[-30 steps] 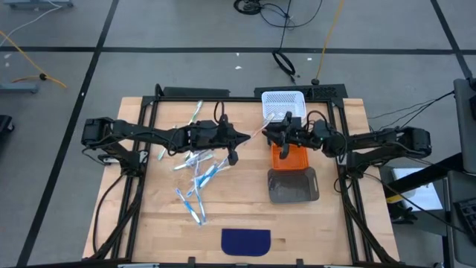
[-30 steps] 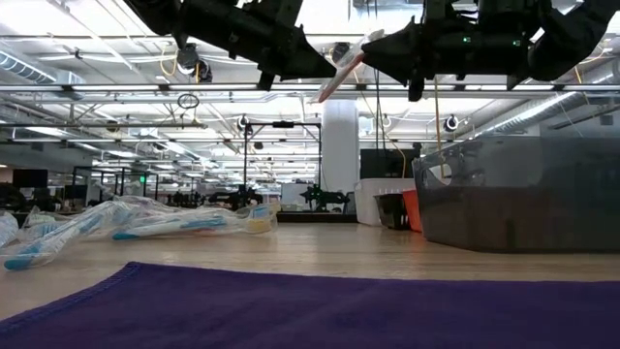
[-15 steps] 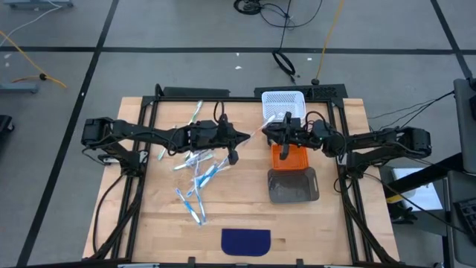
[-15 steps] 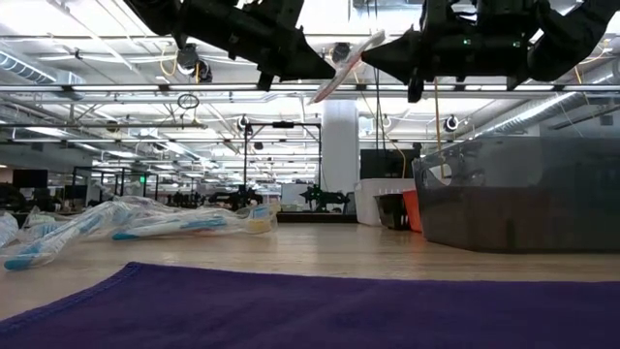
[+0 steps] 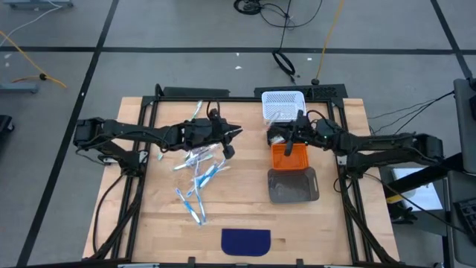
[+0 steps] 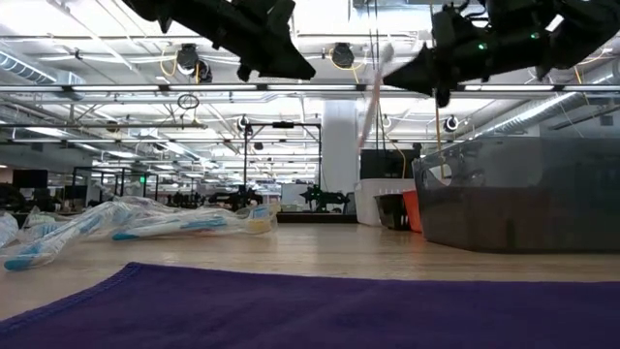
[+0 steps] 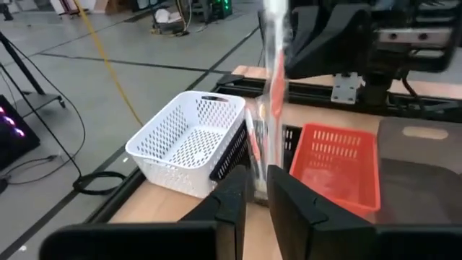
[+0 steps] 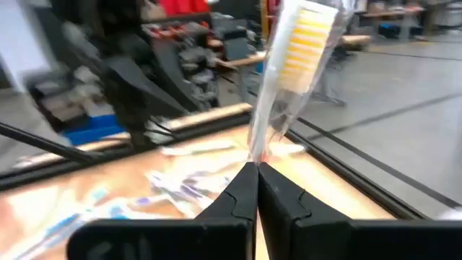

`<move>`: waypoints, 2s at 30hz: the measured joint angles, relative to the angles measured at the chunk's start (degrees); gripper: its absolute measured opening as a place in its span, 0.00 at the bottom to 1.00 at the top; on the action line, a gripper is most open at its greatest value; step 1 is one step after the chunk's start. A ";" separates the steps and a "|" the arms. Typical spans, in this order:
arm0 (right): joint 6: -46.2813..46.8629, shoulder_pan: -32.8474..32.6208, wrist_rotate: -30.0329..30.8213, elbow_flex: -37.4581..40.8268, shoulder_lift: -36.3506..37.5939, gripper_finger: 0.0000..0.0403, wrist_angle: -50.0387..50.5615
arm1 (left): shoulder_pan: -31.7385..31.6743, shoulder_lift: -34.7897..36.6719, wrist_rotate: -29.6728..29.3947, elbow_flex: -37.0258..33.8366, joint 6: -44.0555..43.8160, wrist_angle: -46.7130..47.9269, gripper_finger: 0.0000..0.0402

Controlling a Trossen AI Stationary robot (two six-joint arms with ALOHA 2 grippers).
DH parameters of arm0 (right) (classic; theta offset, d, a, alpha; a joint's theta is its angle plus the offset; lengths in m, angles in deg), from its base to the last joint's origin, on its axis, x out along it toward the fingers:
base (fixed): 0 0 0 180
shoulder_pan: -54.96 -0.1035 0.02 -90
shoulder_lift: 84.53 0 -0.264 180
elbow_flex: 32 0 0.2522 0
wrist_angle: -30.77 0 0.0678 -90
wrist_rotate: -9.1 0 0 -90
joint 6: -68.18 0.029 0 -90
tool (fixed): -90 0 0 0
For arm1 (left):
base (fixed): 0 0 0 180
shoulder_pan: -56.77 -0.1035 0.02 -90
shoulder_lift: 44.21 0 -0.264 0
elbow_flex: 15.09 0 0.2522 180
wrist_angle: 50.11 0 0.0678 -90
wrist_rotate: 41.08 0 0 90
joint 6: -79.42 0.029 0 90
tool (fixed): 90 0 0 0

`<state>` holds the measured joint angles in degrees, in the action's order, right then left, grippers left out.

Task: Pick & Place Toothbrushes
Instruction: Put the orange toothbrush into the black bin

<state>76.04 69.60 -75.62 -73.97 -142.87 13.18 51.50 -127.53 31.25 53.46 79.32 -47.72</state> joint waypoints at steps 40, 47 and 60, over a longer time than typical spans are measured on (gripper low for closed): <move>12.41 0.13 18.68 19.22 -11.24 0.02 -20.55 | 0.00 -0.47 -0.01 -0.07 -0.84 3.89 0.16; 9.30 0.13 18.62 19.20 -11.22 0.24 -19.38 | 0.00 -0.47 -0.02 -0.07 -0.83 3.89 0.16; 4.54 -0.20 18.77 19.18 -3.27 0.52 -18.53 | 0.00 -0.47 -0.02 -0.07 -0.81 4.40 0.16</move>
<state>80.58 69.40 -56.85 -54.80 -146.14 -5.36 51.50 -128.00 31.23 53.39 78.51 -43.32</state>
